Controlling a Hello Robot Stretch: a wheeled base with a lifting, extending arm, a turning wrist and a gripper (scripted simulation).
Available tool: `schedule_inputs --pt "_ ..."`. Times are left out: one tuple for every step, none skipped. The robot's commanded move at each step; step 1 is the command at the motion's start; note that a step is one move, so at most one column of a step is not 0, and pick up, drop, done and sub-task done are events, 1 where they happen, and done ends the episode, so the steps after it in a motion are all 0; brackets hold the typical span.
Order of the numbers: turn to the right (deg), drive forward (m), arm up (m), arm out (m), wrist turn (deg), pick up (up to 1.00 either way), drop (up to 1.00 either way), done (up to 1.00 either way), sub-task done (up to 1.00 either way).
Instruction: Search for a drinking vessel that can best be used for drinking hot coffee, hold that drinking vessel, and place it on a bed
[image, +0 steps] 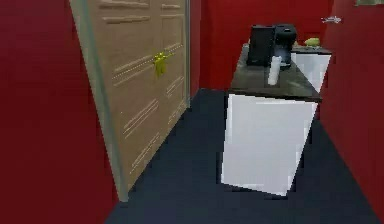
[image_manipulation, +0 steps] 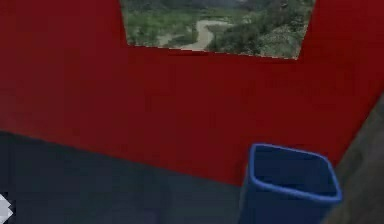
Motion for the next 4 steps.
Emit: schedule_inputs --pt "0.0 1.0 0.0 0.0 0.0 0.0 0.0 0.0 0.0" --pt "0.0 0.4 0.0 0.0 0.0 0.0 0.0 0.0 0.0" --pt "15.0 0.0 0.0 0.0 0.0 0.0 0.0 0.0 0.0" --pt "0.0 1.0 0.0 0.0 0.0 0.0 0.0 0.0 0.0"
